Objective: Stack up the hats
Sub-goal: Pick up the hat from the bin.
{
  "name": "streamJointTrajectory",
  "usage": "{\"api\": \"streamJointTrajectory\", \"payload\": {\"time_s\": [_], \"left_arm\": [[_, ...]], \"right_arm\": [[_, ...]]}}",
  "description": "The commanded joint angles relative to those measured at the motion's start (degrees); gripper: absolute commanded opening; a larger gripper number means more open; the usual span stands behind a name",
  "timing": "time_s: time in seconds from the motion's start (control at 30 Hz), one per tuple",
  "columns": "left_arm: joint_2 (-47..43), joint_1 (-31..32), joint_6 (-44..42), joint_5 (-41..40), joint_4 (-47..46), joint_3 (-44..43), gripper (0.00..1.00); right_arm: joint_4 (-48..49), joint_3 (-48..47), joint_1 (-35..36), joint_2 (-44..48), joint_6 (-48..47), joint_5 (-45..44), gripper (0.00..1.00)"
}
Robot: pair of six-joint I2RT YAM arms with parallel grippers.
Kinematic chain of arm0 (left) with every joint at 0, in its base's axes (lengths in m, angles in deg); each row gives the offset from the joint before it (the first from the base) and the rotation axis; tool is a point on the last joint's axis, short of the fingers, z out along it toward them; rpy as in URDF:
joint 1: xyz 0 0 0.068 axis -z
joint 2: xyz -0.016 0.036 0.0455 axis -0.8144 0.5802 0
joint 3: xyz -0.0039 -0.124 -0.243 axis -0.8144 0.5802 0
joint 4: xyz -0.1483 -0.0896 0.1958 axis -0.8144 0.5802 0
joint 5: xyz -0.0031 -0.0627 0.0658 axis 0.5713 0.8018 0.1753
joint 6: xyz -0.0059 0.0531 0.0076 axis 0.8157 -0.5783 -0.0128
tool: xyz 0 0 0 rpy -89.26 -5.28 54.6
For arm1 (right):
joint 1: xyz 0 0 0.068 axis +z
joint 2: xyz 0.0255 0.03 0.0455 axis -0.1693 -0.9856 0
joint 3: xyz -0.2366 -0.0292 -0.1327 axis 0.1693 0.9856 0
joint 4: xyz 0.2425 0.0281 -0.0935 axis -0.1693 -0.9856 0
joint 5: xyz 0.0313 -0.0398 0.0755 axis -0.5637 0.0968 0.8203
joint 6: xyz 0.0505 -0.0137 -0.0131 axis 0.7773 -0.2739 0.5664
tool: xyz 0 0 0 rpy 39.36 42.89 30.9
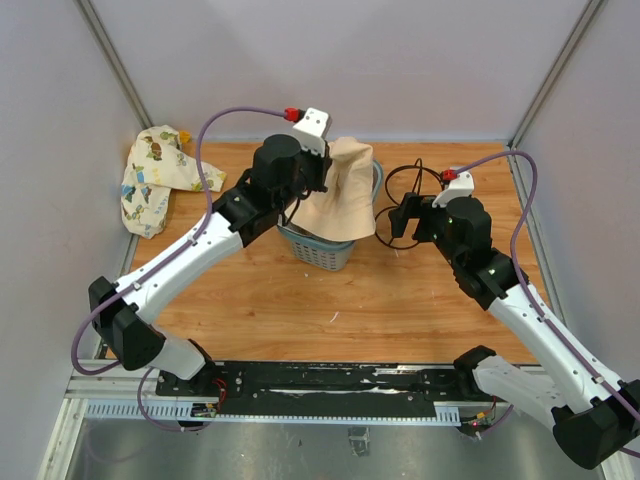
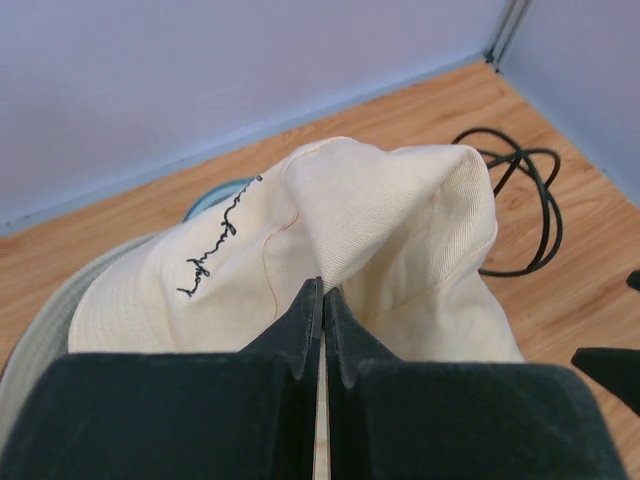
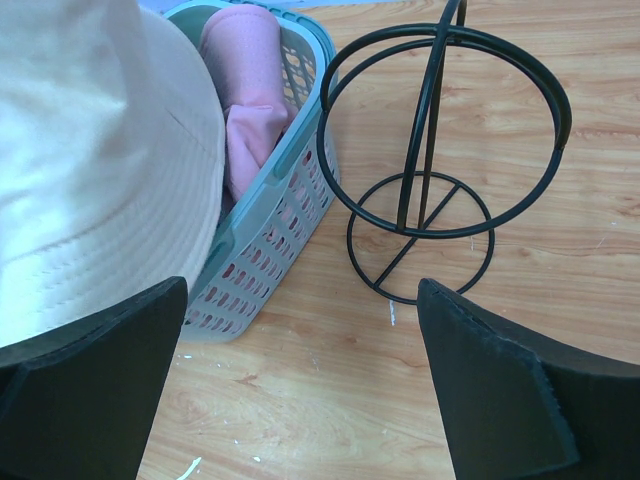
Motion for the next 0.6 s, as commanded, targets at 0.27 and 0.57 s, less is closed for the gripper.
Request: {"api": "streamJointTrajectory", "payload": {"time_s": [0.27, 0.57], "left_arm": [[-1.1, -0.4, -0.5, -0.9, 6.3, -14.1, 0.01], [2.6, -0.4, 1.9, 2.2, 6.6, -12.0, 0.0]], "right_arm": [[0.7, -3.8, 0.6, -0.6, -1.0, 0.3, 0.98], [1.1, -1.7, 1.2, 0.1, 1.6, 3.9, 0.99]]}}
